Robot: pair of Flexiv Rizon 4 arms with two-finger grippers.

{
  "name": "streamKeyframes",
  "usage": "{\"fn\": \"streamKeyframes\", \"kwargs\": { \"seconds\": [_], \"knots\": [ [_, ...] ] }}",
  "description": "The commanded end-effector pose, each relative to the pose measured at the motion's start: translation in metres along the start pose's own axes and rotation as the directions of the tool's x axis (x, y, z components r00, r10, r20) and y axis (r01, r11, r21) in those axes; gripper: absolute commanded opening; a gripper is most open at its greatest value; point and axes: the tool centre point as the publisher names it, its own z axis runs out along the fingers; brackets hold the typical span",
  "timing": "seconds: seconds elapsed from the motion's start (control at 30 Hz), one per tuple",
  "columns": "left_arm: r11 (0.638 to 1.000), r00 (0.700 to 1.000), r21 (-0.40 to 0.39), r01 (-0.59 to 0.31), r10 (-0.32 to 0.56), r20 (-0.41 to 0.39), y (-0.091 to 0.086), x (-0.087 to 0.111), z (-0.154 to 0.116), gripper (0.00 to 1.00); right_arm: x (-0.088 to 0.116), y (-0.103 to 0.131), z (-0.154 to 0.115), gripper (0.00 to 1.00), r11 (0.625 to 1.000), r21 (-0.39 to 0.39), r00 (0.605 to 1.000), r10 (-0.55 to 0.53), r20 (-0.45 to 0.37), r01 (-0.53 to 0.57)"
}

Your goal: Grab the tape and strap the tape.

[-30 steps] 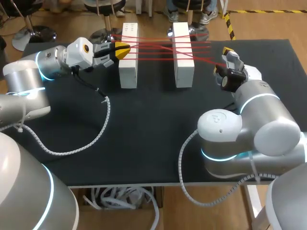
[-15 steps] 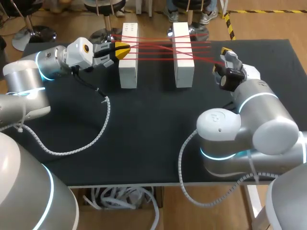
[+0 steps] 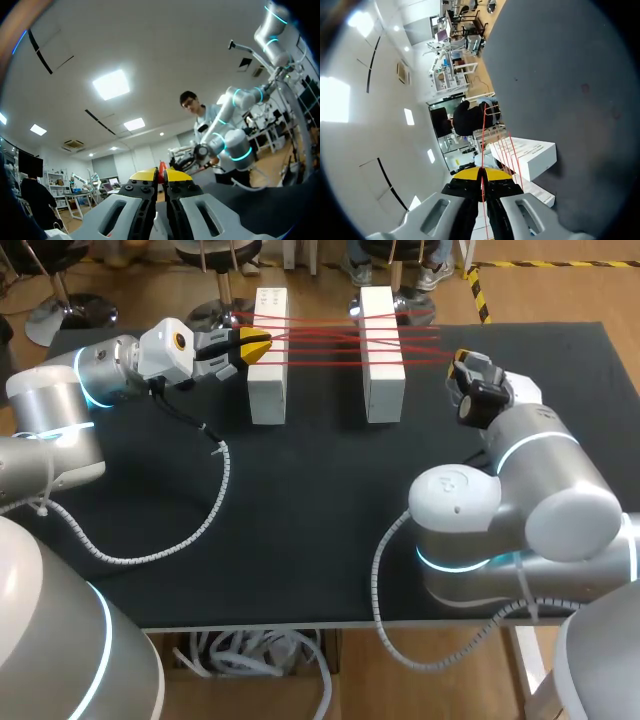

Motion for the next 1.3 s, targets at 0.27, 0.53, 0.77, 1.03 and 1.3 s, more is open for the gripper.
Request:
{"fn": "streamKeyframes", "kwargs": {
  "seconds": [0.27,0.53,0.77,1.03,1.3],
  "knots": [
    [1.000,1.000,0.002,-0.001,0.001,-0.001,0.001,0.000,-0.001,0.00,0.006,-0.007,0.001,0.00,0.975,-0.050,0.977,-0.215,-0.001,0.214],
    [1.000,1.000,0.002,-0.001,0.001,-0.001,0.001,0.000,-0.001,0.00,0.008,-0.009,-0.007,0.00,0.839,-0.117,0.838,-0.540,-0.070,0.531],
    [1.000,1.000,0.002,-0.001,0.001,-0.001,0.001,0.000,-0.001,0.00,0.019,-0.010,-0.010,0.00,0.752,-0.152,0.748,-0.657,-0.092,0.641],
    [1.000,1.000,0.002,-0.001,0.001,-0.001,0.001,0.000,-0.001,0.00,0.021,-0.011,-0.010,0.00,0.722,-0.157,0.720,-0.689,-0.082,0.674],
    [1.000,1.000,0.002,-0.001,0.001,-0.001,0.001,0.000,-0.001,0.00,0.021,-0.011,-0.010,0.00,0.722,-0.157,0.720,-0.689,-0.082,0.674]
  ]
}}
